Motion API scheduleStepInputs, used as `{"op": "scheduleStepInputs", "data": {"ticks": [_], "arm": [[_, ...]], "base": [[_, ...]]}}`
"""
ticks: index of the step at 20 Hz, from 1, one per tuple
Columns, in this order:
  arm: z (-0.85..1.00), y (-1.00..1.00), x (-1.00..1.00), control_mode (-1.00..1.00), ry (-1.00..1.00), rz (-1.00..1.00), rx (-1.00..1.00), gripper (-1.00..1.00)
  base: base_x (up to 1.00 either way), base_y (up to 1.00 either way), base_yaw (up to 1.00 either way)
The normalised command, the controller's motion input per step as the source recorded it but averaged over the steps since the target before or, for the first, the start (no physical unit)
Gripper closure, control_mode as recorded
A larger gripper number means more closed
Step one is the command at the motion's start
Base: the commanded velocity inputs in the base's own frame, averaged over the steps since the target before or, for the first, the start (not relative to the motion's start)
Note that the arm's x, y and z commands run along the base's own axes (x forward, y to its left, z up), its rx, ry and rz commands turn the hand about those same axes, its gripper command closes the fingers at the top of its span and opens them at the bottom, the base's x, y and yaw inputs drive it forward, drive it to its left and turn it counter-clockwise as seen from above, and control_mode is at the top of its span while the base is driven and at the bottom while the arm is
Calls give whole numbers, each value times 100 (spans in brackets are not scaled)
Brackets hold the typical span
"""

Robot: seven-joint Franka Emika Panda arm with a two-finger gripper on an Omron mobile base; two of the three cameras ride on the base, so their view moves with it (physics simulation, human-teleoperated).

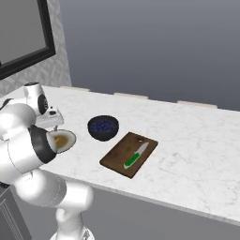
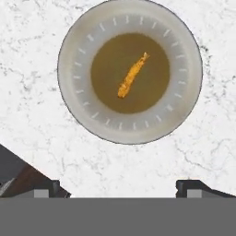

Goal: Pick up the knife from the drawer and place it on the cutting board. Then place the meat from the plate to the cutting board.

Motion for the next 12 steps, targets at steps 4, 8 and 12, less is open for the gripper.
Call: {"op": "scheduleStepInputs", "data": {"ticks": [4, 8, 12], "arm": [[0, 0, 0, -100, 0, -80, 0, -100], [0, 1, 0, -100, 0, -73, 2, -100], [-14, 21, 15, -100, 1, -26, 2, -100]], "base": [[0, 0, 0], [0, 0, 0], [0, 0, 0]]}}
